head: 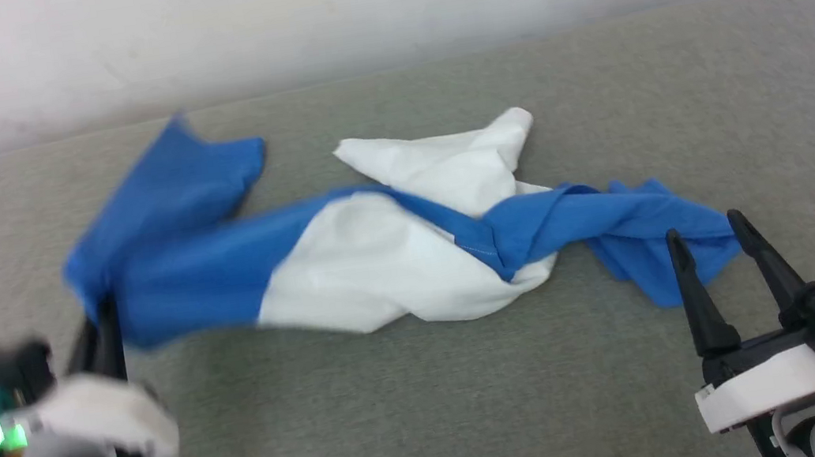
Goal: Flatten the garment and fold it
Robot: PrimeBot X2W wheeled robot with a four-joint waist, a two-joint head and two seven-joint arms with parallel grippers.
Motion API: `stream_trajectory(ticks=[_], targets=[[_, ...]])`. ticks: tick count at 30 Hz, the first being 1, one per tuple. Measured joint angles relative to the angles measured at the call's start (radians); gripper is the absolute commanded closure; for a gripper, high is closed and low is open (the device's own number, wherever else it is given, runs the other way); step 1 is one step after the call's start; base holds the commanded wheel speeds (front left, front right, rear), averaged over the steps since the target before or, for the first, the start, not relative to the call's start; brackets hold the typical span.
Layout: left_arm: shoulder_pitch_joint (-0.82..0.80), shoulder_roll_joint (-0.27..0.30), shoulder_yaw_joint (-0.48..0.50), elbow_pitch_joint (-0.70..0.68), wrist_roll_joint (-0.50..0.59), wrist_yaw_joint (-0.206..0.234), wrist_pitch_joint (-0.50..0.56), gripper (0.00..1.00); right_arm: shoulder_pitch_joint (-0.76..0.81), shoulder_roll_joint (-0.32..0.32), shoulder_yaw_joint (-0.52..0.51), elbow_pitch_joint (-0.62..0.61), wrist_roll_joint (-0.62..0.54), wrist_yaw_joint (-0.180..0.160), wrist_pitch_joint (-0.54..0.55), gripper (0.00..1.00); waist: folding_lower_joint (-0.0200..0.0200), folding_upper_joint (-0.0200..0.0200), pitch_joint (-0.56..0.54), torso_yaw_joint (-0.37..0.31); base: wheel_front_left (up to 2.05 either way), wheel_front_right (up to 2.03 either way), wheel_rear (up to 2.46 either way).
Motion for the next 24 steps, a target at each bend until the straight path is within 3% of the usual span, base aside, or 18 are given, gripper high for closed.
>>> stream_trajectory(ticks=[4,5,6,7,10,13,18,20,24], targets=[[0.129,-0.020,-0.016,0.032,-0.032,0.043,0.033,1.00,0.006,0.000,-0.006,0.016,-0.009,0.000,0.000,0.00,0.0000,0.0000,-0.023,0.043,0.00,0.00,0.00],[0.145,-0.030,-0.030,0.046,-0.041,0.043,0.055,0.67,0.006,0.000,-0.006,0.021,-0.011,0.000,0.000,0.00,0.0000,0.0000,-0.029,0.052,0.00,0.00,0.00],[0.158,-0.038,-0.047,0.062,-0.046,0.043,0.080,0.07,0.007,0.000,-0.006,0.025,-0.014,0.000,0.000,0.00,0.0000,0.0000,-0.035,0.060,0.00,0.00,0.00],[0.165,-0.046,-0.063,0.074,-0.049,0.043,0.100,0.00,0.009,0.000,-0.007,0.029,-0.016,0.000,0.000,0.00,0.0000,0.0000,-0.041,0.068,0.00,0.00,0.00],[0.164,-0.064,-0.083,0.090,-0.042,0.041,0.092,0.00,0.013,0.000,-0.008,0.039,-0.022,0.000,0.000,0.00,0.0001,0.0000,-0.060,0.086,0.00,0.00,0.00],[0.145,-0.085,-0.075,0.080,-0.020,0.040,0.001,0.00,0.021,0.001,-0.026,0.047,-0.041,0.000,0.000,0.00,0.0001,0.0000,-0.078,0.103,0.00,0.00,0.00],[0.088,-0.105,-0.031,-0.018,0.110,0.007,-0.081,0.00,0.023,-0.018,-0.074,0.104,-0.058,0.000,0.018,0.00,0.0002,0.0000,-0.104,0.133,0.00,0.00,0.00],[0.087,-0.121,0.017,-0.098,0.209,0.006,-0.081,0.00,0.012,-0.057,-0.081,0.126,-0.060,0.000,0.088,0.00,0.0002,0.0000,-0.111,0.145,0.00,0.00,0.00],[0.113,-0.175,0.066,-0.193,0.340,-0.017,-0.082,0.00,-0.042,-0.146,-0.095,0.181,-0.040,0.000,0.328,0.00,0.0002,0.0000,-0.115,0.169,0.00,0.00,0.00]])
